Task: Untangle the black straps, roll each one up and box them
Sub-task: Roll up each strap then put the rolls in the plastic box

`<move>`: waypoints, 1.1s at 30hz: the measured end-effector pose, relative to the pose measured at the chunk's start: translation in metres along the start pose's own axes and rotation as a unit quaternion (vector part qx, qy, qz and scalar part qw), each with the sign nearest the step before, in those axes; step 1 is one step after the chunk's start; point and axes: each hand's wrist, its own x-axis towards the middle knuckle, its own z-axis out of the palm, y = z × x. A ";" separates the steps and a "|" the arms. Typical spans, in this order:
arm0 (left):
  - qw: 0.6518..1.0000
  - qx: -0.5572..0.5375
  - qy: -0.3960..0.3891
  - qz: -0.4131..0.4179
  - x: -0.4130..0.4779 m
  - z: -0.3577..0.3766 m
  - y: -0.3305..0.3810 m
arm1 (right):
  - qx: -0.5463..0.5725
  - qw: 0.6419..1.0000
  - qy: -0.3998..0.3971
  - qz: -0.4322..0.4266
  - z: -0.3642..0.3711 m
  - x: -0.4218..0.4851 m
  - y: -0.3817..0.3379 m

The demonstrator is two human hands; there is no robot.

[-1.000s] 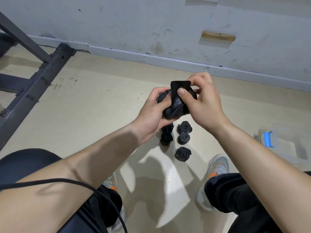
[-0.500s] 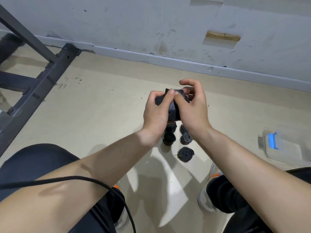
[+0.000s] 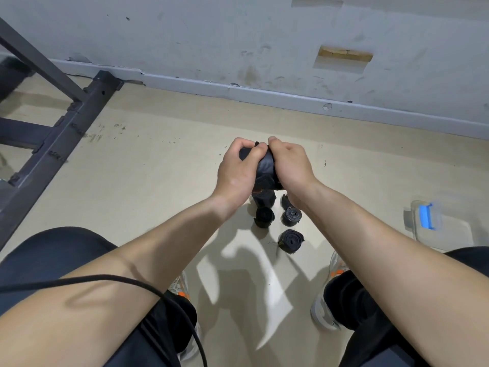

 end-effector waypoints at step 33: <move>0.964 0.124 -0.214 -0.100 -0.047 0.067 0.002 | 0.113 0.989 -0.007 0.097 -0.099 -0.084 0.051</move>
